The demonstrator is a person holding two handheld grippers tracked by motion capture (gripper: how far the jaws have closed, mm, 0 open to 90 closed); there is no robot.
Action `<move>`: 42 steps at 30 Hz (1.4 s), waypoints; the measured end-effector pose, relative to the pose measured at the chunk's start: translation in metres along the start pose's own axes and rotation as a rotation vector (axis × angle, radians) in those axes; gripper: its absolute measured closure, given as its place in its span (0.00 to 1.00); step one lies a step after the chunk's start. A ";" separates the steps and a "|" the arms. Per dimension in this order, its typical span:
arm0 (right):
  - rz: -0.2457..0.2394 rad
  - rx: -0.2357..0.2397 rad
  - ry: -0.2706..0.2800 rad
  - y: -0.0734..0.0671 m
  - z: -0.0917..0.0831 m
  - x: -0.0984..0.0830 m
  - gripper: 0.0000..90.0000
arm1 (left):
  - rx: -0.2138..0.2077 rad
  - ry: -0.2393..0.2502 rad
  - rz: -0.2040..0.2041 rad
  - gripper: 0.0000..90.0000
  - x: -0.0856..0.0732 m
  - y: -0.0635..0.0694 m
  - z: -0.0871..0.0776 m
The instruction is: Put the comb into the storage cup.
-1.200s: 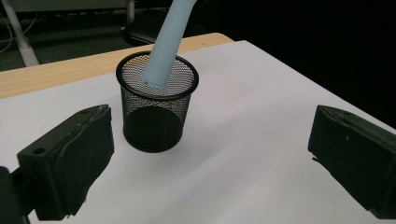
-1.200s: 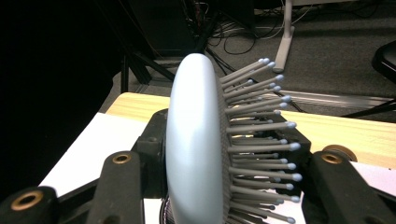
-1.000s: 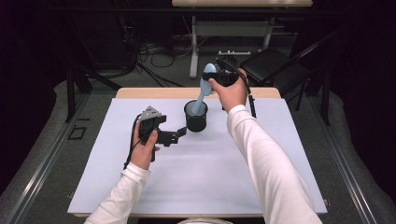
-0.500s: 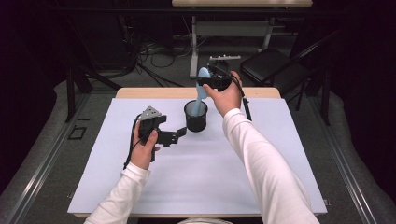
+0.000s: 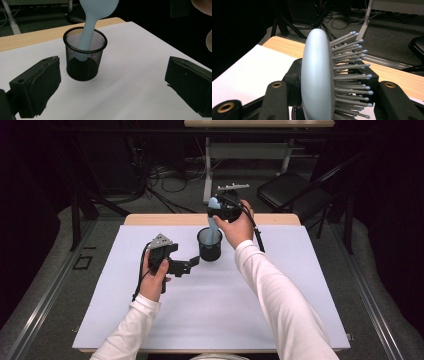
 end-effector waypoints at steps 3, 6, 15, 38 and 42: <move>-0.003 0.000 -0.004 0.000 0.001 -0.001 0.54 | -0.001 0.000 0.000 0.01 0.000 0.000 0.000; -0.011 -0.001 -0.016 -0.002 0.003 -0.004 0.54 | -0.001 -0.001 0.001 0.01 0.000 0.000 0.000; -0.018 -0.002 -0.033 -0.003 0.007 -0.007 0.54 | 0.000 -0.001 0.004 0.01 -0.001 0.000 0.001; -0.038 -0.026 -0.049 0.005 0.016 -0.020 0.54 | 0.000 -0.012 0.008 0.01 -0.003 0.000 0.002; -0.044 -0.030 -0.054 0.005 0.019 -0.022 0.54 | 0.000 -0.013 0.011 0.01 -0.003 0.001 0.003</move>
Point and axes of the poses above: each handheld gripper's, and its own axes: z roughly forward along the jaws, x roughly out of its top, y roughly to its right, the point moved 9 cm from there along z, roughly forward along the jaws, and after that the axes turned 11 degrees about x, right-handed, at the moved point
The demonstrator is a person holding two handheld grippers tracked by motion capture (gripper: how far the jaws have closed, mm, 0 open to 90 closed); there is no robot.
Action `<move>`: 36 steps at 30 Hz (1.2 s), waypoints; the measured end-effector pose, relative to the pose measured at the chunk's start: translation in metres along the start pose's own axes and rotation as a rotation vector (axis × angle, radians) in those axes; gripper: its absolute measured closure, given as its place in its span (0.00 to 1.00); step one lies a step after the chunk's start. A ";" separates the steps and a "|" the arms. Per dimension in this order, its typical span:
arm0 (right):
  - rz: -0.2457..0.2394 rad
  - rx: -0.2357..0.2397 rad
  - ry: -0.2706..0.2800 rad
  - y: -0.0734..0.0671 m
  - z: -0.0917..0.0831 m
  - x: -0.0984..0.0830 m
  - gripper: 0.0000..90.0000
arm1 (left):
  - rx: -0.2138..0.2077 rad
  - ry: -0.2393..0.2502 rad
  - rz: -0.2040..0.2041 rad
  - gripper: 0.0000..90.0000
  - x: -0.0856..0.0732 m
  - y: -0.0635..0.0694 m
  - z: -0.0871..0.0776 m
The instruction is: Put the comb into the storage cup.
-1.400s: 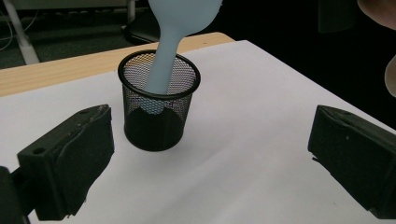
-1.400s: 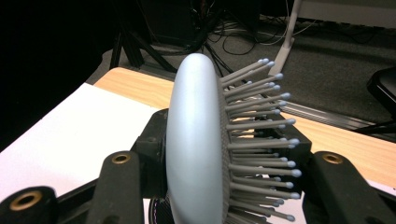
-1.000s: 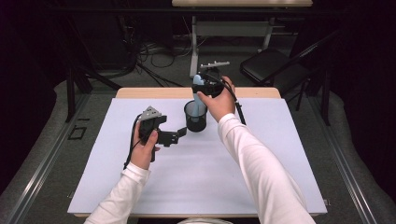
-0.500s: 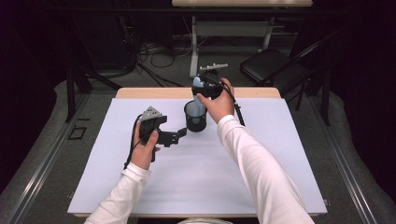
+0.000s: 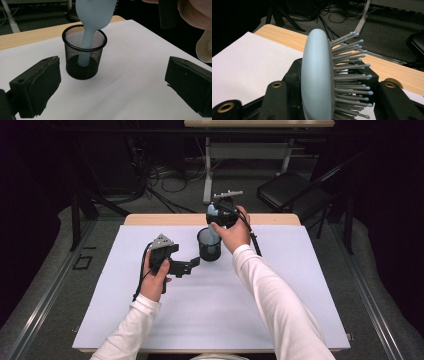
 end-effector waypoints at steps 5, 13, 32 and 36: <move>-0.002 0.002 0.009 0.000 0.001 0.000 0.54 | -0.002 -0.001 0.000 0.01 0.000 0.000 0.000; -0.013 0.009 0.009 -0.002 0.001 0.000 0.53 | 0.001 -0.002 0.002 0.01 -0.001 0.000 0.000; -0.037 0.040 0.003 -0.005 0.002 -0.001 0.52 | 0.005 -0.002 -0.001 0.01 -0.001 -0.001 0.001; -0.043 0.045 -0.001 -0.004 0.002 -0.001 0.50 | 0.005 -0.002 -0.003 0.01 -0.001 0.000 0.001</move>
Point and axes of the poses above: each handheld gripper's, and its own axes: z roughly forward along the jaws, x roughly out of its top, y roughly to its right, the point moved 9 cm from there along z, roughly forward along the jaws, and after that the axes turned 11 degrees about x, right-handed, at the moved point
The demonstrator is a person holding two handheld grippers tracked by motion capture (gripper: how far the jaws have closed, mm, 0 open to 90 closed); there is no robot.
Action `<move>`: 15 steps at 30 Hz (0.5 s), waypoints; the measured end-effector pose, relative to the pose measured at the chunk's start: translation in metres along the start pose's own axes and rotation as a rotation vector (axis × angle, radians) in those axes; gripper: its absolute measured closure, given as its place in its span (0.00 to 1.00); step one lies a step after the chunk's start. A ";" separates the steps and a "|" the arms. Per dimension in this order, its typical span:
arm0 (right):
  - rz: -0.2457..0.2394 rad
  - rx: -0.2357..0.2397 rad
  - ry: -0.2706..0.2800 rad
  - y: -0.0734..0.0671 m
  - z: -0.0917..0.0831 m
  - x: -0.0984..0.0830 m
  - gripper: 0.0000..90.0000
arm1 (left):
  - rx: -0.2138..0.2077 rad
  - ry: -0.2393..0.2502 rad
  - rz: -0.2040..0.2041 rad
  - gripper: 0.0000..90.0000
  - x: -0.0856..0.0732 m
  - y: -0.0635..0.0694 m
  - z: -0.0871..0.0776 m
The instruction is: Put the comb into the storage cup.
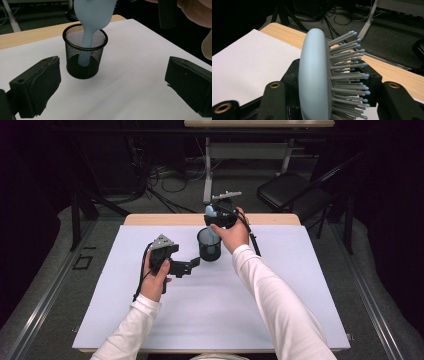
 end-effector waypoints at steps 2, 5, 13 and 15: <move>0.002 0.005 -0.001 0.000 0.000 0.000 0.50 | -0.001 -0.002 0.002 0.01 0.000 0.000 0.000; -0.005 0.010 -0.004 0.000 0.000 0.000 0.50 | -0.002 -0.003 0.001 0.01 0.000 0.001 0.000; 0.014 0.016 -0.040 0.001 0.001 -0.005 0.49 | -0.003 -0.002 -0.002 0.01 -0.001 0.000 0.000; 0.009 0.014 -0.039 0.001 0.001 -0.004 0.49 | -0.002 -0.004 -0.002 0.01 -0.001 0.000 0.000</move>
Point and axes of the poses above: each handheld gripper's, and its own axes: z roughly forward along the jaws, x roughly out of its top, y roughly to its right, the point moved 9 cm from there along z, roughly forward along the jaws, and after that the axes turned 11 degrees about x, right-handed, at the moved point
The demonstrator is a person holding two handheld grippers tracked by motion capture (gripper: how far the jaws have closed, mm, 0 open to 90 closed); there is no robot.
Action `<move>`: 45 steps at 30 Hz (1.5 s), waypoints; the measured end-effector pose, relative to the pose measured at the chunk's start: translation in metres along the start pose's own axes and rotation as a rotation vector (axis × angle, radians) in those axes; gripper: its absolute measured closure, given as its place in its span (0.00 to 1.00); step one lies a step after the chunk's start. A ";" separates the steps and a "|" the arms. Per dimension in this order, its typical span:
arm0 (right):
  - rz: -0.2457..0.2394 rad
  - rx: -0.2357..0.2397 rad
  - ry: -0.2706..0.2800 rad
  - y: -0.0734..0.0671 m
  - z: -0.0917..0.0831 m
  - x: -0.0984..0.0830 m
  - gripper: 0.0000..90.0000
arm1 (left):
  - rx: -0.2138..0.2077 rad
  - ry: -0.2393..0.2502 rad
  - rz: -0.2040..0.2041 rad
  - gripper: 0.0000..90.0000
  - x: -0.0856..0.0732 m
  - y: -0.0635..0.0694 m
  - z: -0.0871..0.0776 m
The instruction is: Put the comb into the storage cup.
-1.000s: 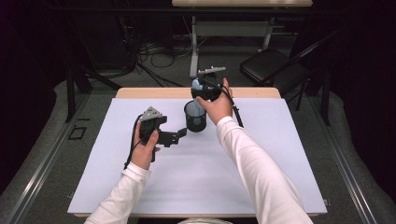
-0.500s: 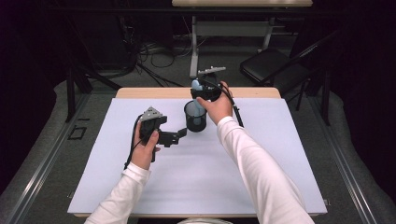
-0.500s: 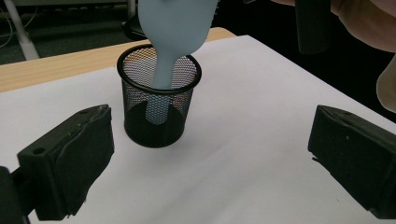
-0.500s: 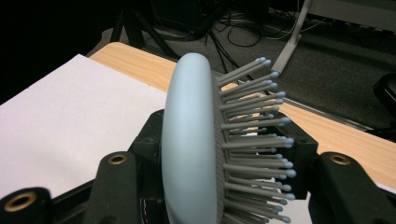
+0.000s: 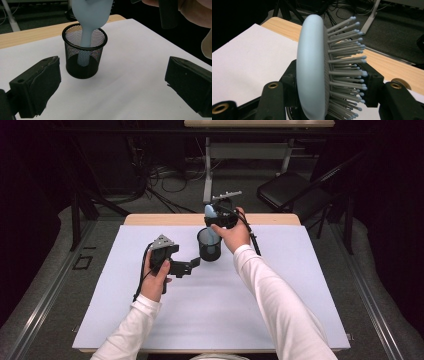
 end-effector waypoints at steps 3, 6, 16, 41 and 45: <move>-0.011 -0.002 0.014 0.000 0.000 0.002 0.47 | 0.000 0.002 0.002 0.01 0.000 0.000 0.000; -0.006 -0.001 0.026 0.000 -0.001 0.004 0.45 | -0.002 0.003 -0.001 0.01 0.000 0.000 0.000; 0.000 -0.022 0.052 0.003 -0.004 0.007 0.32 | 0.000 0.003 0.000 0.01 0.000 -0.001 0.000; 0.056 0.000 -0.005 -0.002 -0.005 0.001 0.00 | -0.001 0.011 -0.008 0.01 0.002 -0.001 -0.002; 0.053 -0.006 0.004 -0.001 -0.006 0.003 0.00 | -0.002 0.012 -0.009 0.01 0.002 -0.001 -0.002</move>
Point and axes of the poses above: each handheld gripper's, and its own axes: z roughly forward along the jaws, x roughly out of its top, y roughly to its right, the point moved 9 cm from there along z, roughly forward along the jaws, and after that the axes turned 11 degrees about x, right-handed, at the moved point
